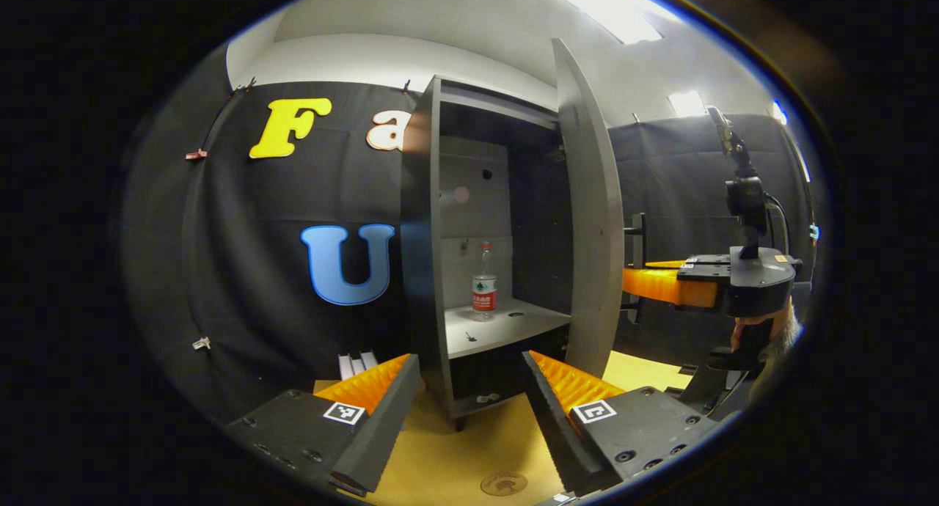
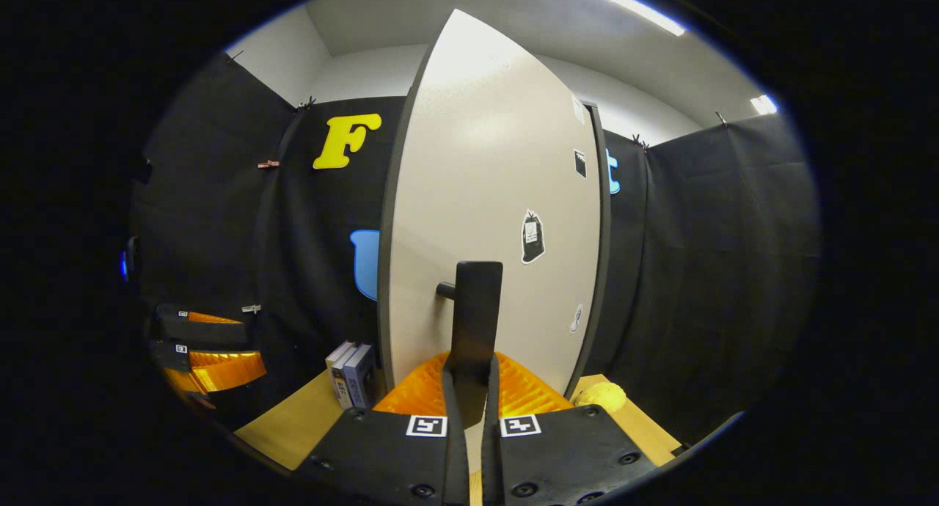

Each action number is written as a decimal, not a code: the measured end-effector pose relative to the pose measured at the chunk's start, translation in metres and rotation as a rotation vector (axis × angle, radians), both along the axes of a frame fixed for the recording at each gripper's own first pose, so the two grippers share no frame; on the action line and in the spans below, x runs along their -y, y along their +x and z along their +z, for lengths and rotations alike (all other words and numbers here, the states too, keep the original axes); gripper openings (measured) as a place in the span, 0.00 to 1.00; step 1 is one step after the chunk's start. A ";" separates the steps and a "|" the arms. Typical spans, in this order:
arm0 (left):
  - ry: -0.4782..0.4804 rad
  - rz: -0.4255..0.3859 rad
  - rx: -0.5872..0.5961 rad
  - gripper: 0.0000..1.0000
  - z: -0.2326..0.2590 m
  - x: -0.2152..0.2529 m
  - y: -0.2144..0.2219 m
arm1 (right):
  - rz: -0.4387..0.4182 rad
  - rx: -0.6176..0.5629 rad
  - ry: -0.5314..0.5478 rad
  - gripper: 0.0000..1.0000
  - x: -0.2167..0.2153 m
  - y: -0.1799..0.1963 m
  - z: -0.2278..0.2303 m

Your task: Open the cabinet door with the right hand, grasp the bottle in the cabinet with the left hand and place it on the coaster, then close the cabinet door with the right hand.

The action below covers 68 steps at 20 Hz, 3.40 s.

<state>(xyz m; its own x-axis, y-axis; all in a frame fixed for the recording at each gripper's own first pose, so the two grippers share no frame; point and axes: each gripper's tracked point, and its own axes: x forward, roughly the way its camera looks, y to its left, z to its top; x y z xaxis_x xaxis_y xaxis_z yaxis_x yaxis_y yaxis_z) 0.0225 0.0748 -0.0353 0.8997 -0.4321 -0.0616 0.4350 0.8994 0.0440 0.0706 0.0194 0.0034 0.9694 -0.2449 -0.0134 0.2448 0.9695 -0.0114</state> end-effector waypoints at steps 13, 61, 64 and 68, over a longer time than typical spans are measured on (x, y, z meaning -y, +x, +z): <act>-0.035 0.018 -0.021 0.88 0.000 0.096 0.046 | 0.096 0.008 0.017 0.11 0.059 -0.044 -0.001; 0.096 0.346 0.031 0.89 -0.044 0.214 0.417 | -0.559 0.094 0.016 0.99 0.386 -0.151 -0.016; 0.101 0.363 0.032 0.89 -0.045 0.213 0.433 | -0.563 0.080 0.027 0.99 0.392 -0.146 -0.020; 0.042 0.361 -0.006 0.77 -0.049 0.214 0.441 | -0.547 0.071 0.045 0.99 0.391 -0.143 -0.022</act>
